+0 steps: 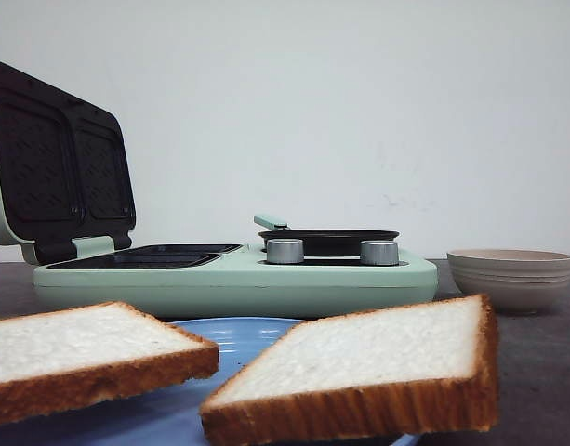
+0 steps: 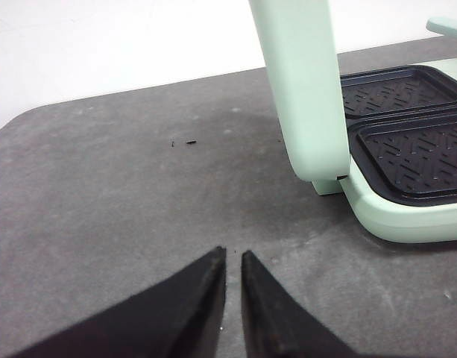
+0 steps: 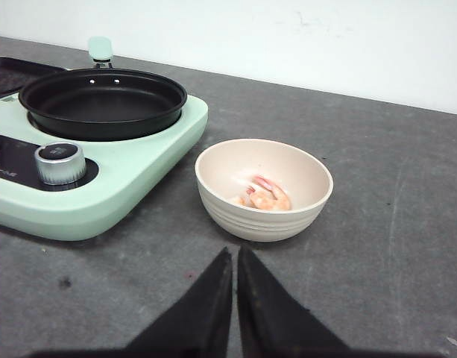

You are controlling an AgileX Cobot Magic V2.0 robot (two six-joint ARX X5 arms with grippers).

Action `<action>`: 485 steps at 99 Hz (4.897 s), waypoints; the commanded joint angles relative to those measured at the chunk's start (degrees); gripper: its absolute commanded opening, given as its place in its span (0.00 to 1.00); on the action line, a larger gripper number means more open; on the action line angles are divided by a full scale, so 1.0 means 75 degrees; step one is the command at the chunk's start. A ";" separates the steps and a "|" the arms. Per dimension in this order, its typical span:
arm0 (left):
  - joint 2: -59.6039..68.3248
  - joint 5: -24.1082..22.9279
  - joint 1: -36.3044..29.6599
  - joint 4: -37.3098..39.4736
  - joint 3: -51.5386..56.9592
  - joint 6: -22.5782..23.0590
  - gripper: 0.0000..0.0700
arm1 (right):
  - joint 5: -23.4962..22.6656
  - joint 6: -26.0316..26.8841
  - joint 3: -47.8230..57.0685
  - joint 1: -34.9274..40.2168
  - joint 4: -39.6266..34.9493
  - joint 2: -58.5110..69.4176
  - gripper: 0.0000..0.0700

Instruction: Make breakfast with bread and shrimp

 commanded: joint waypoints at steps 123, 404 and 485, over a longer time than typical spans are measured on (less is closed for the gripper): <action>-0.0006 0.0015 0.0015 -0.0032 -0.0131 0.0058 0.00 | -0.0006 -0.0029 -0.0032 0.0012 0.0079 -0.0006 0.00; 0.4406 0.3789 -0.0006 -0.4540 0.4998 -0.4622 0.06 | -0.1816 0.2235 0.5826 -0.0064 -0.3713 0.6143 0.00; 0.5170 0.3824 -0.2095 -0.4928 0.3995 -0.5785 0.51 | -0.3293 0.1684 0.5826 -0.0067 -0.4039 0.6132 0.31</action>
